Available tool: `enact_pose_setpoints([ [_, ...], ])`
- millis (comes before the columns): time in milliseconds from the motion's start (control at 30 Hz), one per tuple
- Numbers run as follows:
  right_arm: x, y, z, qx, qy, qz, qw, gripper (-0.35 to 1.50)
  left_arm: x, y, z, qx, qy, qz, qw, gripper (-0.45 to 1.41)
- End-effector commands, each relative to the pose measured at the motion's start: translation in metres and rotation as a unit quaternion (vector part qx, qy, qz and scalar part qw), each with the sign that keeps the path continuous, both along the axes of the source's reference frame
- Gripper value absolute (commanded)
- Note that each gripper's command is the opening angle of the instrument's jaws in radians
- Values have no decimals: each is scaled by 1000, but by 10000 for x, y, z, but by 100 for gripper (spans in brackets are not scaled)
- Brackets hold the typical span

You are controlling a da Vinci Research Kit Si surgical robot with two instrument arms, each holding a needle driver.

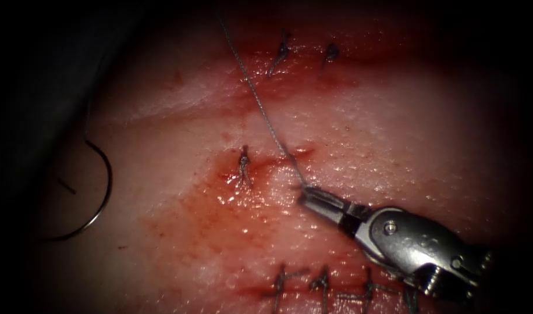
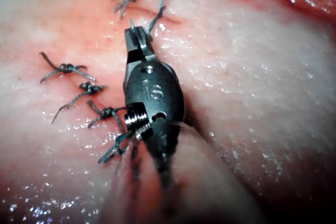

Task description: Wound Closure

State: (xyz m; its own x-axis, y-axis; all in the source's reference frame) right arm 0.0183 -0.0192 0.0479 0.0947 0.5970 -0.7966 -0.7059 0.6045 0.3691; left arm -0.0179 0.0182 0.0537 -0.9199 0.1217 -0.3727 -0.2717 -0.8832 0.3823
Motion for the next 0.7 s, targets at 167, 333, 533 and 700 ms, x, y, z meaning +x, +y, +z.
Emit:
enact_pose_setpoints([
  [167, 8, -10, 2, -1, 5, -5, 1000, -35, -3, 15, 7, 0, -1, -4, 1000, -45],
  [333, 8, -14, 0, -2, 9, -10, 1000, -35, 1, 27, 8, -6, -3, -10, 1000, -45],
  [533, 7, -41, -11, -6, 11, -24, 1000, -35, 6, 42, 8, -10, -8, -18, 1000, -45],
  [700, 6, -54, -12, -9, 9, -29, 999, -35, 10, 57, 9, -15, -11, -27, 999, -45],
])
